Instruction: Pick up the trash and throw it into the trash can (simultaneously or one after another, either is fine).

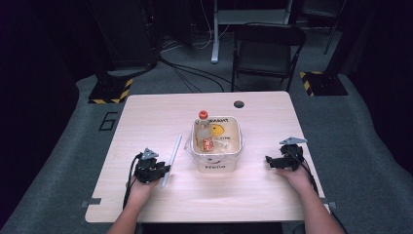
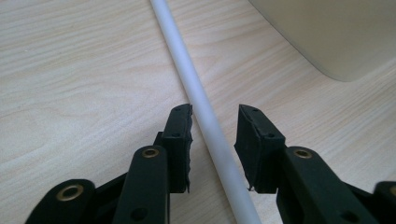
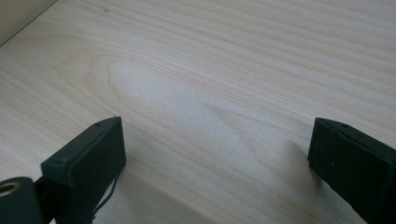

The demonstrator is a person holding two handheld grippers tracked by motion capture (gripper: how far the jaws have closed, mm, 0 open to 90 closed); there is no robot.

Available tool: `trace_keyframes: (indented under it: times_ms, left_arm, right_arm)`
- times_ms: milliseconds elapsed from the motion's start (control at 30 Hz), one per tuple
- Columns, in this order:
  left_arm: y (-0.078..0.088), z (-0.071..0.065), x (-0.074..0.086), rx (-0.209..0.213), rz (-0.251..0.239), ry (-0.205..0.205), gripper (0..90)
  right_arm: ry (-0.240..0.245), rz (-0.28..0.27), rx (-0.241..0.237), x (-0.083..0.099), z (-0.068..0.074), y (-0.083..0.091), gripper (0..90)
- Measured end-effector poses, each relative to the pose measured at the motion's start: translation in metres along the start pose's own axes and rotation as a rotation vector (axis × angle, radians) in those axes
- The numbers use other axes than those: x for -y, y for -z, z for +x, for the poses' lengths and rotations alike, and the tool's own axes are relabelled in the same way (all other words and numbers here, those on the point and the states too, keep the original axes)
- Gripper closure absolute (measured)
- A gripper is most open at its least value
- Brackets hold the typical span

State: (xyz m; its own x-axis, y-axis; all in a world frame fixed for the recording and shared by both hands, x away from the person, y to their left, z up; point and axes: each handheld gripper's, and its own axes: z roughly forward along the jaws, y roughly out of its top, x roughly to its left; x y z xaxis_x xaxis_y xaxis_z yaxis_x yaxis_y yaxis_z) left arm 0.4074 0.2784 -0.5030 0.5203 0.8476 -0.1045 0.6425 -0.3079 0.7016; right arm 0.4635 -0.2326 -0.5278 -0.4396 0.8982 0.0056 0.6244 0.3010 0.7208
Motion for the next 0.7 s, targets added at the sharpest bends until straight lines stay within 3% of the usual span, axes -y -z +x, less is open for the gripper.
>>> trace_keyframes:
  times_ms: [700]
  left_arm:
    - [-0.0097, -0.0019, 0.0008, -0.031, 0.086, -0.03, 78.0]
  right_arm:
    - [0.0, 0.0, 0.0, 0.0, 0.0, 0.0, 3.3]
